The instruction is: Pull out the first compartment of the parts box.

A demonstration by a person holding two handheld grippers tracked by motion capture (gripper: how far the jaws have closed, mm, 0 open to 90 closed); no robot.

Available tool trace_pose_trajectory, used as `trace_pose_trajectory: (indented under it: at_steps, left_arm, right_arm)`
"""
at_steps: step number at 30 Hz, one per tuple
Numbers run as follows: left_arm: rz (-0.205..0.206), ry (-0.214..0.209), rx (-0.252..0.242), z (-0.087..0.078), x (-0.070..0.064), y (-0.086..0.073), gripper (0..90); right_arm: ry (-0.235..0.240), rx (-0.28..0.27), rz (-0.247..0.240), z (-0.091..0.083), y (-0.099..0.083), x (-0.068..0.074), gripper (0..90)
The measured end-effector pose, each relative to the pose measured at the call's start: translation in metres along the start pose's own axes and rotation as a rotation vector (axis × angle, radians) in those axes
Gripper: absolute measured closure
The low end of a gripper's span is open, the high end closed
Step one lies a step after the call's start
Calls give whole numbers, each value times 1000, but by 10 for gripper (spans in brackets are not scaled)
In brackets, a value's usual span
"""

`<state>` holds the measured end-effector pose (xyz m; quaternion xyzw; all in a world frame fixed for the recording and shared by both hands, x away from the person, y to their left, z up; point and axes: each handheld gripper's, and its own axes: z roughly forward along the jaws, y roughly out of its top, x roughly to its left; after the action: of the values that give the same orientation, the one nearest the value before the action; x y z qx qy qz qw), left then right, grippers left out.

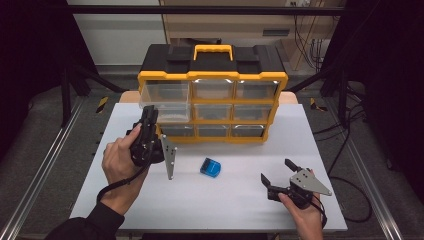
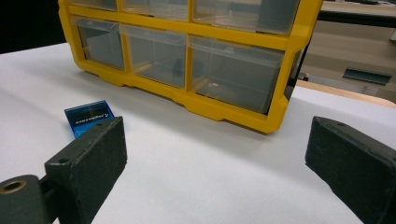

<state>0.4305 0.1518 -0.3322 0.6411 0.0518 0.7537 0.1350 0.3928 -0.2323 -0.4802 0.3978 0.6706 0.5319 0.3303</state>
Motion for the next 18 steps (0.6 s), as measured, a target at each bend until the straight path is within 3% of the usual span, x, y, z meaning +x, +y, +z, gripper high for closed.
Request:
trace_pose_trajectory:
  at_steps: [18]
  left_arm:
    - [-18, -11, 10, -5, -1, 0, 760]
  right_arm:
    - [3, 5, -7, 0, 0, 1, 57]
